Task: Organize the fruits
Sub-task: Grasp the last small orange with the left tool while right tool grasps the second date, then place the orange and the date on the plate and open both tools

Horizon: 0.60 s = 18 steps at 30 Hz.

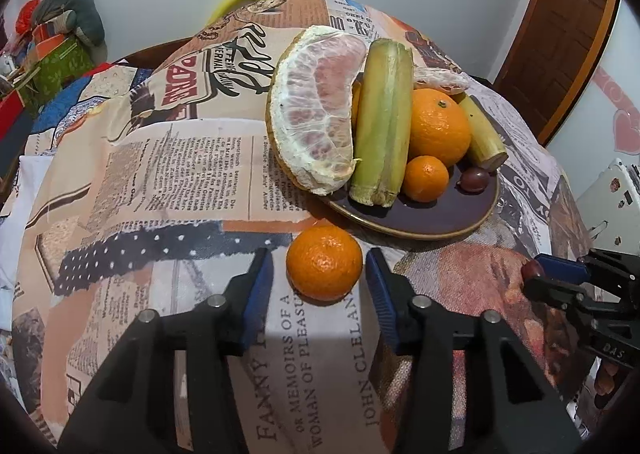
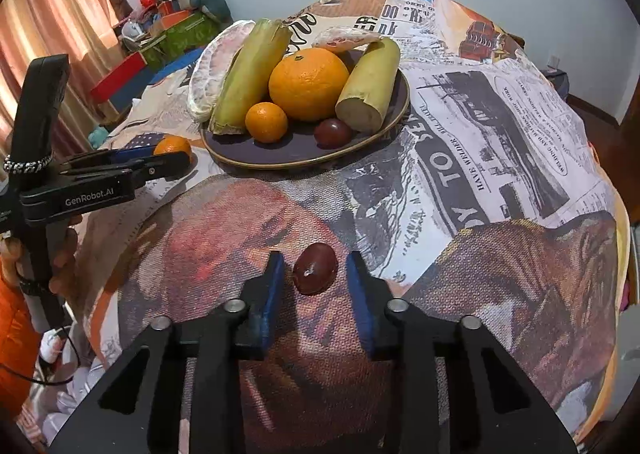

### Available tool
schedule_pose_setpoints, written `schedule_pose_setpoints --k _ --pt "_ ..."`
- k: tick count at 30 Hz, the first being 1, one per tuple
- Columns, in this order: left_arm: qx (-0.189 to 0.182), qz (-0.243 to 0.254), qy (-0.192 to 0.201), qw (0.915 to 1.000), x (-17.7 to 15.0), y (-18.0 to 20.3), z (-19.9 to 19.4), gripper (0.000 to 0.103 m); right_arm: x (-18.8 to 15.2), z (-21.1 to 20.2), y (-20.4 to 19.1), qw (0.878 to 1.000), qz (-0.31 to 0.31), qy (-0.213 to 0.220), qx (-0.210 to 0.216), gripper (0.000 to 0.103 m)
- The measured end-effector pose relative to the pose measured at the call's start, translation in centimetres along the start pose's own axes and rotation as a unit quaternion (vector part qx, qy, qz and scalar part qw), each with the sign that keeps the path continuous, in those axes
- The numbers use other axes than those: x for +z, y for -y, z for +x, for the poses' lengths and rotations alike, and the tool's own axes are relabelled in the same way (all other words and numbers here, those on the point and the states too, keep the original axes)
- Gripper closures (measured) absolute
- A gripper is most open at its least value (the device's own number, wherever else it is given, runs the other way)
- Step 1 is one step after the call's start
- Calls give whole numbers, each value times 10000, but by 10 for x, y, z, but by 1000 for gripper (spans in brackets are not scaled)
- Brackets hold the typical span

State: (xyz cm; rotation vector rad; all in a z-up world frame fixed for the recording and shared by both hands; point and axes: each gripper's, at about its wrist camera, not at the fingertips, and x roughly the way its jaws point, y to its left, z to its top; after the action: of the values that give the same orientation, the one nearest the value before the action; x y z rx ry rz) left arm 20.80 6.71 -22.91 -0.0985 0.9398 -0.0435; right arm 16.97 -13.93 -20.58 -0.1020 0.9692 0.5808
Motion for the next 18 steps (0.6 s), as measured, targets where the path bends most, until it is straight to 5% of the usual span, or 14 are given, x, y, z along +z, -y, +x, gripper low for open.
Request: schedule_pose_setpoints --k 18 --pt "-209 201 320 9991 11 24 -32 66 21 -14 1 9993 61 357 130 85"
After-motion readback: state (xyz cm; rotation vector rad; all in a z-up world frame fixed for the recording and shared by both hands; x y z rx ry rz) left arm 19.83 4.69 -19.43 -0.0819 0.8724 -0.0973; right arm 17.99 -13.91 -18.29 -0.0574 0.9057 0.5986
